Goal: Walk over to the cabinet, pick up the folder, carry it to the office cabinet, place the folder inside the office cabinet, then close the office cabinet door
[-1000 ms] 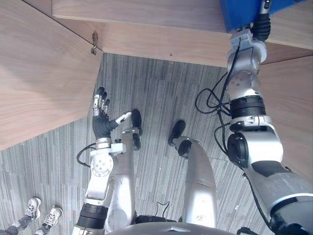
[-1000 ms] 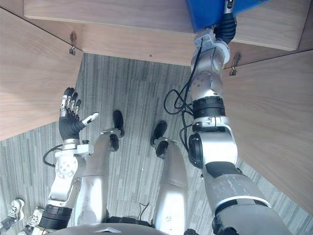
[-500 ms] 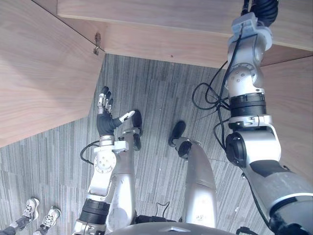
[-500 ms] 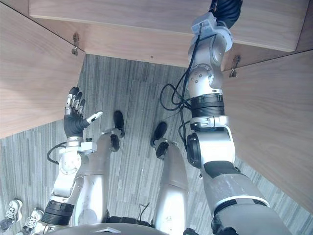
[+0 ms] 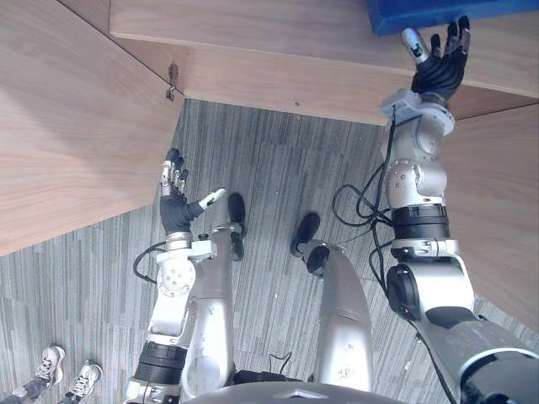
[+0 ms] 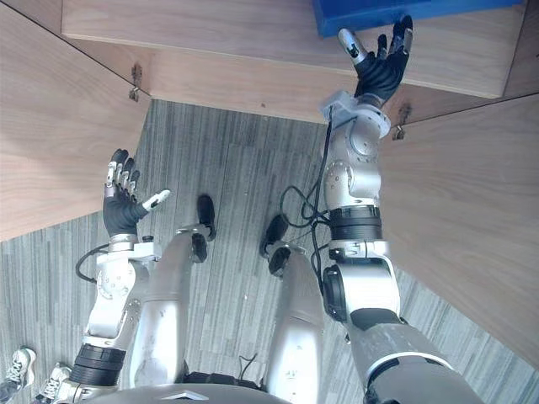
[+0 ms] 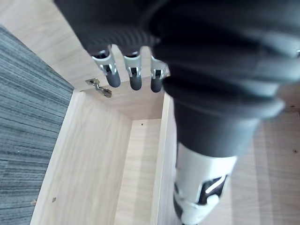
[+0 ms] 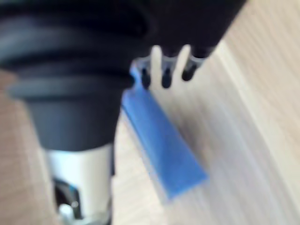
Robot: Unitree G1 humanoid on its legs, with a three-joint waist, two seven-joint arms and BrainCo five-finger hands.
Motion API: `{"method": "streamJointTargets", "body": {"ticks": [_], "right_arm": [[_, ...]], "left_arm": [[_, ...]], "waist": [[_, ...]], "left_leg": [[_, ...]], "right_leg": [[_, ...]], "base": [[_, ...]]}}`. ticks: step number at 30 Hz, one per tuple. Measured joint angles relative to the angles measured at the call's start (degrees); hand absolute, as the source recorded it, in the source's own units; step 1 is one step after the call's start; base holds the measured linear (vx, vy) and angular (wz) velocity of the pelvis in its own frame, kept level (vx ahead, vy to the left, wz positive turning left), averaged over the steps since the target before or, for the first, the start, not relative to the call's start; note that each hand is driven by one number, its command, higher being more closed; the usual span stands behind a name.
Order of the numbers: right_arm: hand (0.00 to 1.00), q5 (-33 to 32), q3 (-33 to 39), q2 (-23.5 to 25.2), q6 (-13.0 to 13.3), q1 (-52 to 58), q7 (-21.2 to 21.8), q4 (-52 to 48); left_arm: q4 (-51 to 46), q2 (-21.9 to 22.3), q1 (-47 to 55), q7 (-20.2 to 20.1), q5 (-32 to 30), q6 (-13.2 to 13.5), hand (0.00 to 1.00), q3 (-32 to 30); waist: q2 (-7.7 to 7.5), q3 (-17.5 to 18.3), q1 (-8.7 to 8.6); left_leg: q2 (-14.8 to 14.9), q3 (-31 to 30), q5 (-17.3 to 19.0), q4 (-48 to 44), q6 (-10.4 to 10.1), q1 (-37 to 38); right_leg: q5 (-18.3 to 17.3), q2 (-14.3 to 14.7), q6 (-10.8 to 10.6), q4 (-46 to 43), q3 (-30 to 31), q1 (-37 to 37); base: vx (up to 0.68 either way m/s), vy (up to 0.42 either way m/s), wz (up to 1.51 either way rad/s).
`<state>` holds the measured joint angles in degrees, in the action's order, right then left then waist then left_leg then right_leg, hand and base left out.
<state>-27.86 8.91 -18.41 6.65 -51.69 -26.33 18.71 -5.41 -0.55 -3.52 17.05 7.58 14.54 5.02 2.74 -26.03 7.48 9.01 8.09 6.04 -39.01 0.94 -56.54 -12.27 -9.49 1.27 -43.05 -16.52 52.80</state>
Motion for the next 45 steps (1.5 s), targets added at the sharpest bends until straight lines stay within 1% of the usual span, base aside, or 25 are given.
{"method": "streamJointTargets", "body": {"ticks": [1,3,4,5,6,7,9,10,11,14,18,20,22,23,24,27,34,36,40,42,45], "right_arm": [[0.00,1.7,0.5,0.0,-0.4,0.1,0.0,-0.1],[0.00,8.0,2.2,0.0,-1.7,1.7,-0.2,-2.0],[0.00,9.3,2.5,0.1,-2.0,2.2,-0.3,-2.7],[0.00,12.5,3.3,0.5,-2.6,3.1,-0.5,-4.3],[0.00,15.8,3.7,1.3,-3.3,4.6,-0.9,-6.8],[0.00,17.3,3.8,1.8,-3.4,5.4,-1.3,-8.3],[0.00,22.0,3.8,4.0,-3.9,9.9,-2.9,-15.5],[0.00,23.7,3.8,4.6,-4.1,10.9,-3.0,-16.8],[1.00,27.4,3.6,5.3,-4.7,12.8,-3.2,-19.0],[1.00,33.7,3.5,6.5,-5.7,16.1,-3.8,-22.5],[1.00,43.5,2.9,6.6,-6.0,20.9,-3.3,-25.1],[1.00,46.0,2.7,6.5,-6.0,22.8,-2.4,-25.0],[1.00,50.1,2.2,6.5,-6.0,25.7,-1.5,-25.0],[1.00,51.0,2.1,6.4,-6.0,26.3,-1.3,-25.0],[1.00,53.2,1.8,6.3,-6.0,27.5,-0.9,-25.0],[1.00,57.1,0.7,5.2,-5.9,29.1,0.1,-25.0],[1.00,62.0,-0.8,3.7,-5.9,27.7,-0.1,-24.4],[1.00,62.1,-2.7,1.8,-5.9,25.5,-0.3,-23.7],[1.00,62.1,-4.0,0.2,-5.9,20.7,-0.5,-20.6],[1.00,62.1,-4.3,-0.8,-5.9,18.3,-0.5,-19.0],[1.00,62.0,-4.5,-1.8,-6.0,14.4,-0.5,-16.4]], "left_arm": [[0.0,0.1,0.0,0.0,0.0,0.0,0.00,-0.2],[0.0,0.9,0.0,0.0,0.0,0.0,0.00,-0.5],[0.0,1.1,0.0,0.0,0.0,0.0,0.00,-0.5],[0.0,1.3,0.0,0.0,0.0,0.0,0.00,-0.6],[0.0,1.5,0.0,0.0,-0.3,-0.1,0.00,-0.7],[0.0,1.6,0.0,0.0,-0.6,-0.1,0.00,-0.8],[-0.1,1.7,-0.2,0.0,-1.3,-0.2,0.00,-1.2],[-0.1,1.7,-0.2,0.0,-1.6,-0.3,0.00,-1.4],[-0.1,1.7,-0.2,0.0,-2.2,-0.4,0.00,-1.8],[-0.2,1.8,-0.3,0.0,-2.3,-0.4,0.00,-2.6],[-0.5,1.8,-0.3,0.0,-4.5,-0.4,0.00,-2.9],[-0.6,1.8,-0.2,0.0,-4.6,-0.4,0.00,-3.0],[-0.6,1.8,-0.2,0.0,-5.7,-0.4,0.00,-3.4],[-0.6,1.8,-0.1,0.0,-5.8,-0.4,0.00,-3.4],[-0.6,1.8,-0.1,0.0,-6.6,-0.4,0.00,-3.5],[-0.6,1.6,0.1,0.0,-6.7,-0.4,0.00,-4.1],[-0.6,1.1,0.7,0.9,-6.7,-0.3,0.00,-5.0],[-0.6,1.1,0.7,1.4,-6.7,-0.1,0.00,-5.0],[-0.6,1.0,0.7,1.5,-6.7,0.2,0.00,-5.1],[-0.6,1.0,0.7,1.5,-6.7,0.3,0.00,-5.2],[-0.6,1.0,0.8,1.5,-6.6,0.8,0.00,-6.0]], "waist": [[0.00,0.0,0.01],[-0.01,0.0,0.07],[-0.01,0.0,0.07],[-0.01,0.0,0.03],[-0.01,0.0,-0.04],[-0.01,0.0,-0.12],[-0.01,0.0,-0.40],[-0.01,0.0,-0.49],[-0.01,0.0,-0.53],[-0.01,0.0,-0.55],[-0.13,0.1,-0.88],[-0.62,0.3,-1.08],[-1.44,1.0,-1.19],[-1.57,1.1,-1.20],[-1.76,1.3,-1.20],[-1.76,1.3,-1.17],[-1.76,1.3,-0.98],[-1.76,1.3,-0.92],[-1.76,1.3,-0.68],[-1.76,1.3,-0.04],[-1.76,1.3,0.42]], "left_leg": [[0.0,0.0,0.0,0.0,0.0,0.1],[0.0,0.0,0.2,-0.2,0.2,0.2],[0.0,0.0,0.3,-0.3,0.2,0.1],[0.1,0.1,0.6,-0.5,0.2,0.1],[0.1,0.1,0.8,-0.7,0.2,0.1],[0.1,0.2,0.9,-0.8,0.2,0.1],[0.1,0.2,1.2,-0.9,0.3,0.1],[0.1,0.2,1.2,-0.9,0.4,0.2],[0.1,0.3,1.3,-0.9,0.5,0.2],[0.1,0.6,1.5,-0.9,0.5,0.5],[0.0,0.7,1.7,-1.0,0.4,0.6],[0.0,0.7,1.8,-1.1,0.4,0.6],[0.0,0.7,2.0,-1.3,0.3,0.6],[0.0,0.7,2.2,-1.3,0.2,0.6],[0.0,0.7,2.5,-1.5,0.0,0.6],[0.0,0.7,2.8,-1.8,0.0,0.6],[0.0,0.7,2.7,-1.7,0.2,0.5],[-0.1,0.7,2.7,-1.7,0.2,0.4],[-0.4,0.1,2.6,-1.7,0.2,-0.2],[-0.7,-0.1,2.6,-1.6,0.2,-0.5],[-1.7,-0.1,2.4,-1.2,0.2,-0.8]], "right_leg": [[0.0,0.0,0.0,0.0,0.0,0.0],[0.0,0.0,-0.1,0.1,0.0,-0.2],[0.0,0.0,-0.1,0.1,0.0,-0.2],[0.0,0.0,-0.1,0.1,0.1,-0.3],[0.0,0.0,-0.2,0.1,0.1,-0.3],[0.0,0.0,-0.2,0.1,0.2,-0.4],[-0.1,0.0,-0.4,0.3,0.2,-0.5],[-0.1,0.0,-0.5,0.4,0.2,-0.6],[-0.1,0.0,-0.5,0.5,0.2,-0.6],[-0.1,-0.1,-0.5,0.5,0.4,-0.7],[-0.1,-0.2,-0.6,0.3,0.5,-0.8],[-0.1,-0.2,-0.6,0.2,0.5,-0.8],[-0.2,-0.2,-0.7,0.2,0.6,-0.8],[-0.2,-0.2,-0.7,0.2,0.6,-0.8],[-0.3,-0.2,-0.8,0.2,0.6,-0.9],[-0.3,-0.2,-0.8,0.2,0.7,-1.0],[-0.3,-0.3,-0.8,0.4,0.6,-1.0],[-0.4,-0.3,-0.8,0.4,0.6,-0.9],[-0.7,-0.6,-0.8,0.1,0.1,-0.6],[-1.0,-1.0,-0.8,-0.2,-0.1,-0.4],[-1.6,-1.9,-0.9,-0.9,-0.2,0.2]], "base": [[0.00,0.000,0.00],[0.00,0.000,0.00],[0.00,0.000,0.00],[0.00,-0.016,-0.04],[0.00,-0.014,-0.04],[0.00,-0.010,-0.03],[0.00,0.000,0.00],[0.00,0.000,0.00],[0.00,0.000,0.00],[0.00,0.000,0.00],[0.00,-0.008,0.00],[0.00,0.000,0.00],[-0.01,-0.017,0.00],[0.00,0.000,0.00],[0.00,0.000,0.00],[0.00,0.000,0.00],[0.00,-0.009,0.00],[0.00,-0.017,0.00],[-0.01,-0.031,0.08],[0.00,-0.021,0.12],[0.02,-0.021,0.15]]}}
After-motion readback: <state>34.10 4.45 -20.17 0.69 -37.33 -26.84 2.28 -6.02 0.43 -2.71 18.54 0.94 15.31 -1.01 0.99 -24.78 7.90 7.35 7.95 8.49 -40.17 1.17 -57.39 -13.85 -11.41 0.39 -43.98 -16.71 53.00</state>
